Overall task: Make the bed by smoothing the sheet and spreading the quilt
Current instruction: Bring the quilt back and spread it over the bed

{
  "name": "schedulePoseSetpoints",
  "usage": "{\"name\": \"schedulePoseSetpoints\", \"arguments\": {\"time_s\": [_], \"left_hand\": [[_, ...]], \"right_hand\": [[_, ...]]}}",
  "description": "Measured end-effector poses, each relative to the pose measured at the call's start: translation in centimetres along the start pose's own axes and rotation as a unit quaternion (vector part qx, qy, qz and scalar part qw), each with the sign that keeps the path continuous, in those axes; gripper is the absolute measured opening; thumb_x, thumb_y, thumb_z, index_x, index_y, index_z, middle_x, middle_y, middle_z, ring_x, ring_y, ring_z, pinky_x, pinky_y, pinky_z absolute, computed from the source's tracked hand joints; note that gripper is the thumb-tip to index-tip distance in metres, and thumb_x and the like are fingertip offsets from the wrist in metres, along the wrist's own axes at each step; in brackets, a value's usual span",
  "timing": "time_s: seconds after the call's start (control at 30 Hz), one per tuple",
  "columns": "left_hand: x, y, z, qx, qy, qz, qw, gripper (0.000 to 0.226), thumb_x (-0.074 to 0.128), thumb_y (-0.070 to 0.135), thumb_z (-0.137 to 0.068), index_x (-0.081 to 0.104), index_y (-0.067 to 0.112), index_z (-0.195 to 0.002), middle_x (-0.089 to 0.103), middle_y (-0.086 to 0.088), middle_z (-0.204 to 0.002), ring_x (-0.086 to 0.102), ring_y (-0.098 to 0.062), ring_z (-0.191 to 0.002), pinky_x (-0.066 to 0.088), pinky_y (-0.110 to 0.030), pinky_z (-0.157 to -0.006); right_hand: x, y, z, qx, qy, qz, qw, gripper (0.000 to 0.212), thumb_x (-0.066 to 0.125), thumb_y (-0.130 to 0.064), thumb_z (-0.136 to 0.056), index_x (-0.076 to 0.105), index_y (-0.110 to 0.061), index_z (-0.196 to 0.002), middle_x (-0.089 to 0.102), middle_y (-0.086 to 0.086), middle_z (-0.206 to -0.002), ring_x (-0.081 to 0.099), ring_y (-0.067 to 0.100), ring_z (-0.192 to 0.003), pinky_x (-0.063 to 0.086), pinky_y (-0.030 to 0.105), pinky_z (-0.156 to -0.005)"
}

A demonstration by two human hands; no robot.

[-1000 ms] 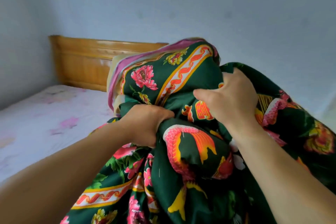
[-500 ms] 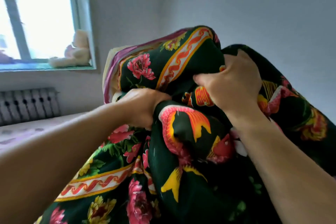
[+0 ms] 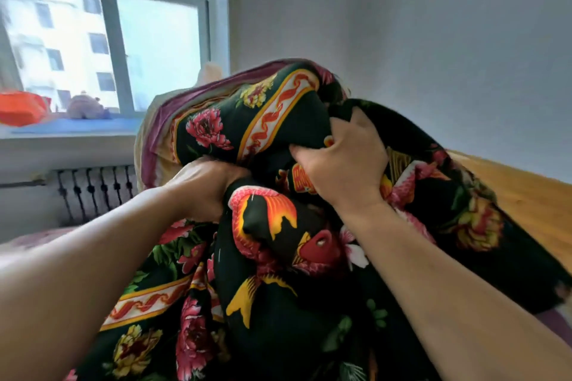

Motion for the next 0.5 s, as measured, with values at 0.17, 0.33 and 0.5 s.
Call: {"name": "schedulePoseSetpoints", "arguments": {"time_s": [0.17,0.33,0.5], "left_hand": [[15.8,-13.8,5.3,-0.280,-0.066,-0.002,0.958,0.051,0.064,0.018,-0.071,0.054,0.025,-0.120,0.055,0.000,-0.121,0.047,-0.024,-0.119,0.038,-0.037,-0.095],[30.8,-14.9,12.7,-0.470,-0.178,0.126,0.855,0.046,0.057,0.017,-0.080,0.051,0.026,-0.125,0.054,-0.008,-0.129,0.053,-0.030,-0.119,0.044,-0.044,-0.098],[38.2,-9.5,15.1,-0.481,-0.270,0.202,0.809,0.050,0.052,0.019,-0.085,0.045,0.028,-0.133,0.054,-0.002,-0.131,0.050,-0.025,-0.122,0.039,-0.039,-0.102]], "right_hand": [[20.7,6.3,5.2,0.057,-0.322,0.070,0.942,0.037,0.061,-0.046,-0.084,0.065,-0.020,-0.110,0.048,0.011,-0.121,0.045,0.031,-0.117,0.044,0.038,-0.092],[29.2,13.8,13.1,0.096,-0.498,0.105,0.856,0.018,0.058,-0.035,-0.084,0.065,-0.028,-0.098,0.052,0.013,-0.119,0.049,0.032,-0.112,0.046,0.039,-0.096],[28.7,21.2,20.2,0.155,-0.569,0.141,0.795,0.023,0.061,-0.037,-0.082,0.069,-0.028,-0.102,0.053,0.011,-0.120,0.055,0.032,-0.109,0.046,0.036,-0.097]]}}
Point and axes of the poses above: each hand's wrist, its own z-axis away from the middle knuckle, its own x-axis out of the palm, y = z × x, the point moved 10 cm from there along -z, towards the middle knuckle
